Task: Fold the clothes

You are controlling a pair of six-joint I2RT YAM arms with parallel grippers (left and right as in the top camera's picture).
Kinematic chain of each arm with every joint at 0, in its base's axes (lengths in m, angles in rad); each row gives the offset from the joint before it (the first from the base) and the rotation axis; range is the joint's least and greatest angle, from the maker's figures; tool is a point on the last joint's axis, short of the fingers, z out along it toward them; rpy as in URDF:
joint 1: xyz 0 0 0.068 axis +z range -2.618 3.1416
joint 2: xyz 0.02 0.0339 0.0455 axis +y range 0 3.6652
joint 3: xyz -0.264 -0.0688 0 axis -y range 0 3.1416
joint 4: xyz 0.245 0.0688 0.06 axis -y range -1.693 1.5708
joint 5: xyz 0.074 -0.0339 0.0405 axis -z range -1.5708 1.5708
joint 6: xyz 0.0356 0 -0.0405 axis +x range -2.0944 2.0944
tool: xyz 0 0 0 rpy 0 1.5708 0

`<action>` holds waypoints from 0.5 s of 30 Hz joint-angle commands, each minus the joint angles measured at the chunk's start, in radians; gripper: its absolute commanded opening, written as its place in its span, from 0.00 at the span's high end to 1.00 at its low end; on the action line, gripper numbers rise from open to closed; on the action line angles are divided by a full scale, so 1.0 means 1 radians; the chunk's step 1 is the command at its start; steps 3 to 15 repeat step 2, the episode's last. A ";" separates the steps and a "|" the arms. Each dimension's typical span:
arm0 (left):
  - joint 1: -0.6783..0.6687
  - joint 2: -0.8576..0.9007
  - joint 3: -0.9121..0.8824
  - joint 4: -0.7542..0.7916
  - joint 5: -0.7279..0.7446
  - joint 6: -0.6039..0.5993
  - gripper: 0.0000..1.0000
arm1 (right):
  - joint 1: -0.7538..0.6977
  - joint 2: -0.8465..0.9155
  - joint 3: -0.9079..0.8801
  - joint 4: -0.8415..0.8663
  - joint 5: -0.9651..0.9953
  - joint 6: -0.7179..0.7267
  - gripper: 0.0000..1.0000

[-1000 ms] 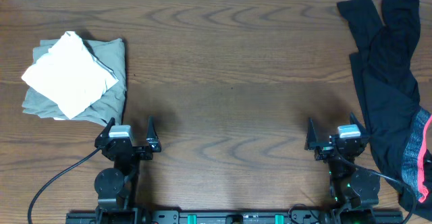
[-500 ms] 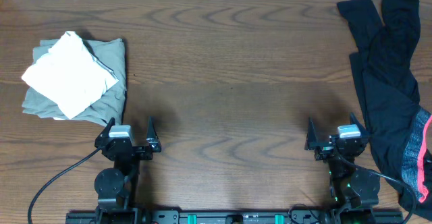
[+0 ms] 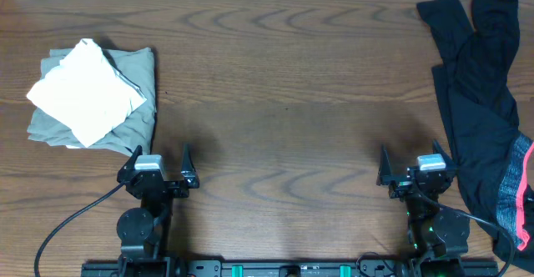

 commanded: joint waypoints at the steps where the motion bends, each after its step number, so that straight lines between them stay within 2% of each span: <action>1: -0.002 -0.006 -0.028 -0.014 -0.008 0.006 0.02 | -0.010 -0.006 -0.003 -0.002 -0.004 -0.014 0.01; 15: -0.002 -0.006 -0.028 -0.014 -0.008 0.006 0.02 | -0.010 -0.006 -0.003 -0.002 -0.003 -0.014 0.01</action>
